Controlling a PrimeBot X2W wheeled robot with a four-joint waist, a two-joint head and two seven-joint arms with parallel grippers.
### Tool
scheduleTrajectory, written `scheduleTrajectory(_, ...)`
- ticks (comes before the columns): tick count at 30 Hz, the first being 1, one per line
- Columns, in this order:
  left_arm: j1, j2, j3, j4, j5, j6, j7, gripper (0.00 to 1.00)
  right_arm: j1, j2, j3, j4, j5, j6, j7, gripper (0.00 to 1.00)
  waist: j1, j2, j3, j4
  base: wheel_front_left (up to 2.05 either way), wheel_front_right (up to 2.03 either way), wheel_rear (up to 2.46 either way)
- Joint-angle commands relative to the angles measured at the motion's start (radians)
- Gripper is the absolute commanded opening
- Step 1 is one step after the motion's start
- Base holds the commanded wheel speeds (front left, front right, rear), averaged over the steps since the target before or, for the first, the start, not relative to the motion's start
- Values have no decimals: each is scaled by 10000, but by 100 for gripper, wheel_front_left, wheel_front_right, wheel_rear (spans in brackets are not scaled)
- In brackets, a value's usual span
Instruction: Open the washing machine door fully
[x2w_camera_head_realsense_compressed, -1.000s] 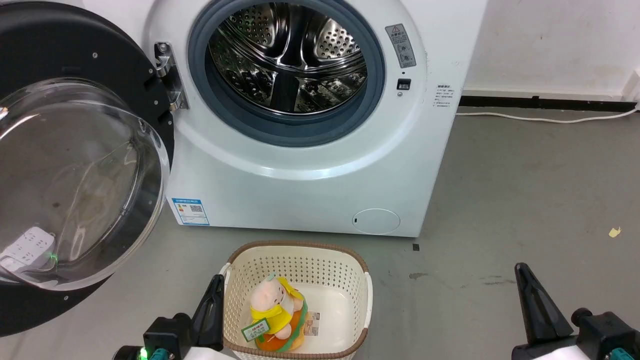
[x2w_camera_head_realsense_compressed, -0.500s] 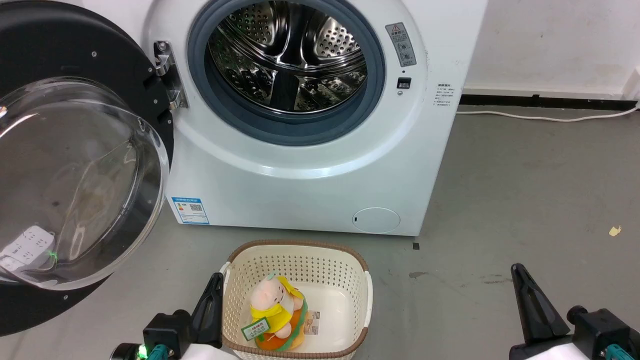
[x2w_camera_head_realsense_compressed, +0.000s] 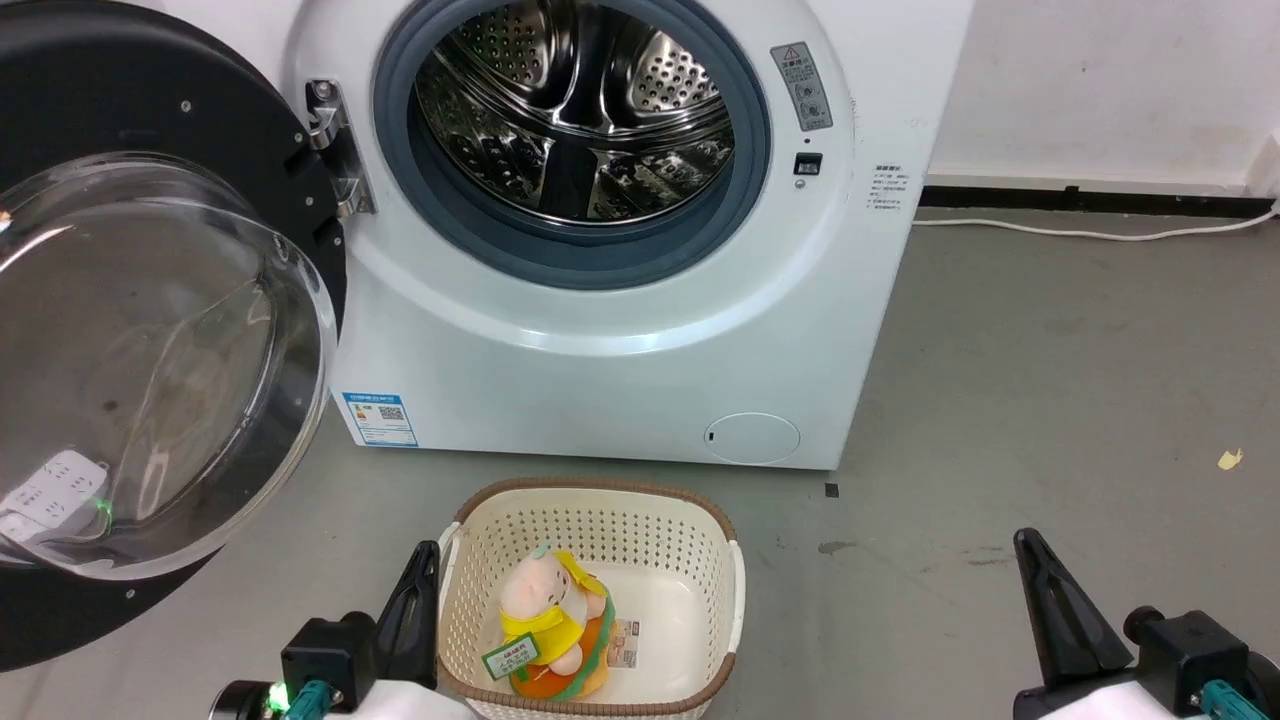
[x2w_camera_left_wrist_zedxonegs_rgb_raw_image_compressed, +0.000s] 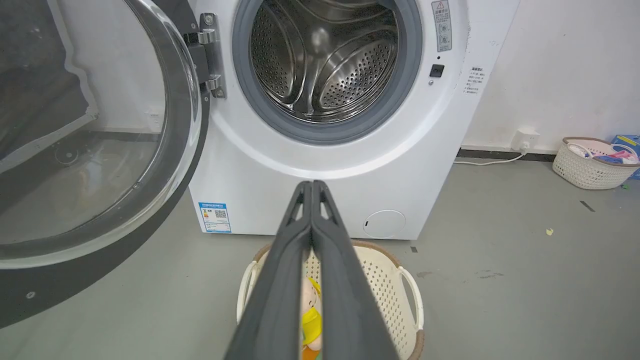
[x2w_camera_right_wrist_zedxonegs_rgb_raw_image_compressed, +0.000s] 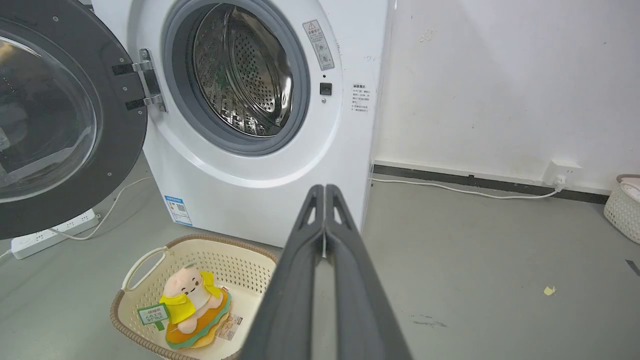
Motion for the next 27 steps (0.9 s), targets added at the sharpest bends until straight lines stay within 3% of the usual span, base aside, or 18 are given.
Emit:
scheduleTrajectory(1, -66, 3, 21, -99, 102, 45, 61, 0, -163, 13, 32, -80, -68, 2, 67, 0, 0, -1, 4, -3, 0, 0, 0)
scheduleTrajectory(27, -118, 4, 189, -486, 401, 116, 592, 0, -323, 23, 169, -191, -180, 4, 601, 0, 0, -1, 61, -53, 0, 0, 0)
